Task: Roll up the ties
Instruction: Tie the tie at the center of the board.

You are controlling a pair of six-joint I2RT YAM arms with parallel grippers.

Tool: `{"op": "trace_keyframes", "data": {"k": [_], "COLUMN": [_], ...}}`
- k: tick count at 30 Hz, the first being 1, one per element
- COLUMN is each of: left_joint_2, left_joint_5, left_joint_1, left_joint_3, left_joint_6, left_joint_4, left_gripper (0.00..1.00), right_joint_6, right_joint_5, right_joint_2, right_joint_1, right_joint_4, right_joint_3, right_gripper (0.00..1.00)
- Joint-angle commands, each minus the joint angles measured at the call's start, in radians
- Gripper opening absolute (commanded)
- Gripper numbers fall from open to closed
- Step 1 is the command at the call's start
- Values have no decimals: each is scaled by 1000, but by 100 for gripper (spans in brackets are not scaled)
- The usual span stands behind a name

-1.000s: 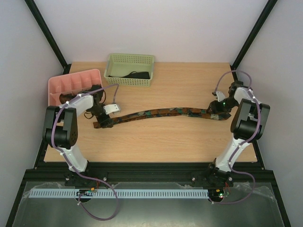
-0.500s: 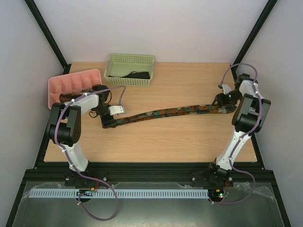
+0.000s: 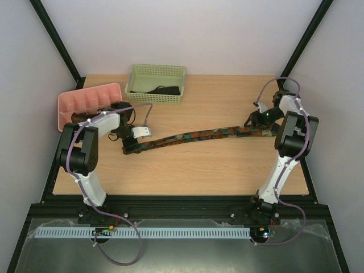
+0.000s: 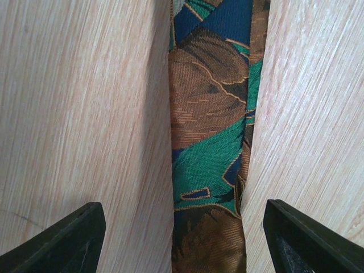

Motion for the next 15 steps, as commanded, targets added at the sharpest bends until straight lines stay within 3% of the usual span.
{"op": "trace_keyframes", "data": {"k": [1, 11, 15], "left_joint_2": [3, -13, -24], "left_joint_5": [3, 28, 39], "left_joint_1": [-2, 5, 6], "left_joint_3": [17, 29, 32], "left_joint_6": [9, -28, -42], "left_joint_4": [-3, 10, 25], "left_gripper": [80, 81, 83], "right_joint_6": [31, 21, 21], "right_joint_5": [35, 9, -4], "right_joint_2": [45, 61, 63], "right_joint_1": [1, 4, 4], "right_joint_4": [-32, -53, -60], "right_joint_3": [-6, 8, 17], "right_gripper": [49, 38, 21]}}
